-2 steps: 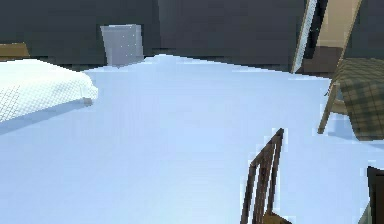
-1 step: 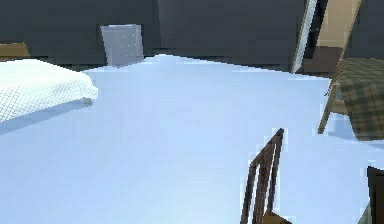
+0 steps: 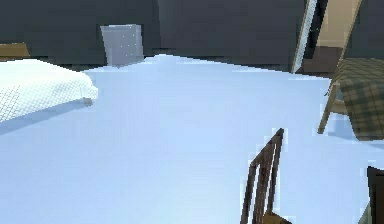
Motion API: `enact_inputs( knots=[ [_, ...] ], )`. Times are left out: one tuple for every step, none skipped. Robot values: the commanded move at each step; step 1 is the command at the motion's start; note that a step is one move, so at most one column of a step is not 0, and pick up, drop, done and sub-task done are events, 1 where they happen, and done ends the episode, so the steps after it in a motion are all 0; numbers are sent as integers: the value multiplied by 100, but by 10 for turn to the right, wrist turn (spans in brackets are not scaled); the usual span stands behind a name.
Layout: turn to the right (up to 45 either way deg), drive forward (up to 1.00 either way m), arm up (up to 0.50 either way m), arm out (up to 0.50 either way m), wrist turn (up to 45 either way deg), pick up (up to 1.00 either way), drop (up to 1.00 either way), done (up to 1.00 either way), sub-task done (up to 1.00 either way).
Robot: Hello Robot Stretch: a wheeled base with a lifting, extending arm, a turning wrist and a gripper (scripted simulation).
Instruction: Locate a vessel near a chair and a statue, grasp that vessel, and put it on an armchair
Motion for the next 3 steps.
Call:
enact_inputs(
  knots=[
    [0,0,0,0,60,0,0,0,0],
    [0,0,-28,0,0,0,0,0,0],
    [0,0,0,0,0,100,0,0,0]
  ],
)
